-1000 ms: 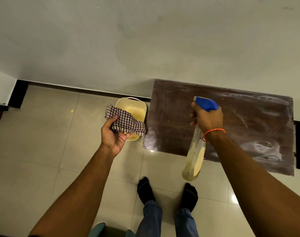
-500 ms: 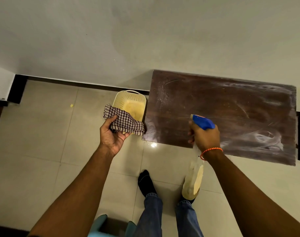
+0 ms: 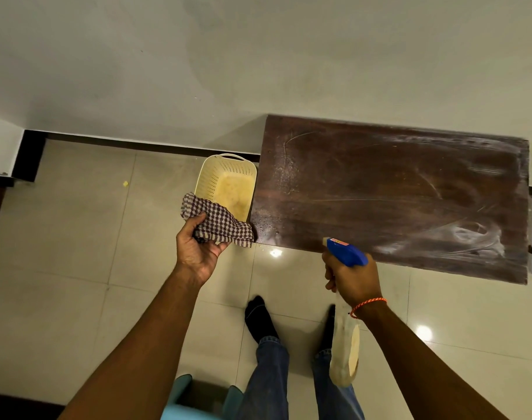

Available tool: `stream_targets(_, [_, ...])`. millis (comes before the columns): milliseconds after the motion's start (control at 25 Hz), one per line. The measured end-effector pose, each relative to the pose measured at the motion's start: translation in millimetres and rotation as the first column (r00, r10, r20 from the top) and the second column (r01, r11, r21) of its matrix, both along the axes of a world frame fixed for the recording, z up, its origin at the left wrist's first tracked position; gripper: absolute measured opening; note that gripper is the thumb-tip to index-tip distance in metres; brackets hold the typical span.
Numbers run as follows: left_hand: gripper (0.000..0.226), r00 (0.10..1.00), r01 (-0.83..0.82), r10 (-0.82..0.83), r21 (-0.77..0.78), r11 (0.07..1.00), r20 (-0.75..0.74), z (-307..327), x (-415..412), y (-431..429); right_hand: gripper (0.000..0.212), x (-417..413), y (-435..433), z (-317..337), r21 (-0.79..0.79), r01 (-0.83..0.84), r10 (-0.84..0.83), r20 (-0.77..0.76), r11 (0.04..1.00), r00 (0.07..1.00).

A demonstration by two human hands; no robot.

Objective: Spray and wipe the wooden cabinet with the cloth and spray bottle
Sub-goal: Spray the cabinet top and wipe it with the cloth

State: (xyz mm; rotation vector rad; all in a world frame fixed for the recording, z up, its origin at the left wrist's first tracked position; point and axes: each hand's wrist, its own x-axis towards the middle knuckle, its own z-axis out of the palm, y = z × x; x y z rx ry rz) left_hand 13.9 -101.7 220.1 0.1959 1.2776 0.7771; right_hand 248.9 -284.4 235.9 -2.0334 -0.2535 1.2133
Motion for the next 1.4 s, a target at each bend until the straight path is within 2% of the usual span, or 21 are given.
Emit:
stream_targets(120, [0.038,0.998,0.002,-0.002,0.013,1.000,-0.067,-1,6,-9,0.020,-1,-8,-4,0.004,-0.010,0.009,0.008,1.000,1.000])
stream_targets(200, [0.044,0.990,-0.018,0.025,0.051,0.999,-0.135,-1,11,-14,0.020,2,-13,-4,0.030,-0.024,0.024,0.000,0.999,1.000])
stream_targets(280, [0.048,0.966,0.018,0.026,0.171,0.985,-0.255,3,20,-23,0.016,4,-19,-3,0.067,-0.037,0.038,-0.011,0.997,0.999])
stream_targets(320, [0.046,0.932,0.087,0.010,0.249,0.965,-0.363,8,27,-29,0.014,5,-22,-2,0.089,-0.050,0.051,-0.011,0.995,0.999])
stream_targets(400, [0.049,0.800,0.340,-0.049,0.385,0.858,-0.597,16,47,-41,0.015,7,-26,2,0.119,-0.067,0.068,-0.008,0.991,0.998])
stream_targets(520, [0.057,0.575,0.682,-0.088,0.417,0.600,-0.813,4,83,-54,0.016,15,-28,5,0.144,-0.051,0.052,-0.009,0.988,0.999])
stream_targets(560, [0.060,0.464,0.798,-0.124,0.353,0.489,-0.877,-6,91,-59,0.015,19,-28,6,0.156,-0.044,0.046,-0.009,0.987,0.999])
stream_targets(640, [0.074,0.180,0.947,-0.164,0.126,0.295,-0.970,-30,98,-74,0.015,25,-30,8,0.173,-0.040,0.041,-0.004,0.984,0.999])
stream_targets(680, [0.084,0.080,0.970,-0.174,0.037,0.239,-0.981,-38,100,-84,0.017,28,-32,8,0.178,-0.041,0.041,0.002,0.983,0.999])
stream_targets(720, [0.094,0.024,0.976,-0.184,-0.016,0.217,-0.983,-43,101,-94,0.018,30,-35,7,0.180,-0.044,0.043,0.009,0.983,0.999])
stream_targets(760, [0.101,0.005,0.974,-0.171,-0.034,0.225,-0.985,-45,103,-102,0.020,32,-38,6,0.181,-0.050,0.048,0.016,0.982,0.999])
stream_targets(840, [0.102,-0.021,0.953,-0.114,-0.055,0.299,-0.993,-47,109,-105,0.020,35,-43,2,0.185,-0.062,0.058,0.029,0.981,0.998])
stream_targets(960, [0.100,-0.100,0.887,-0.177,-0.169,0.429,-0.979,-55,127,-96,0.019,37,-48,-1,0.204,-0.065,0.059,0.034,0.977,0.998])
stream_targets(1040, [0.103,-0.157,0.849,-0.196,-0.233,0.473,-0.968,-62,136,-95,0.022,37,-51,-2,0.217,-0.074,0.064,0.049,0.973,0.997])
stream_targets(1240, [0.105,-0.271,0.829,-0.161,-0.315,0.462,-0.949,-72,150,-84,0.018,39,-48,5,0.255,-0.007,0.004,0.009,0.967,1.000])
stream_targets(1400, [0.109,-0.284,0.801,-0.217,-0.356,0.482,-0.934,-73,186,-25,0.038,52,-35,8,0.291,0.064,-0.044,-0.076,0.955,0.996])
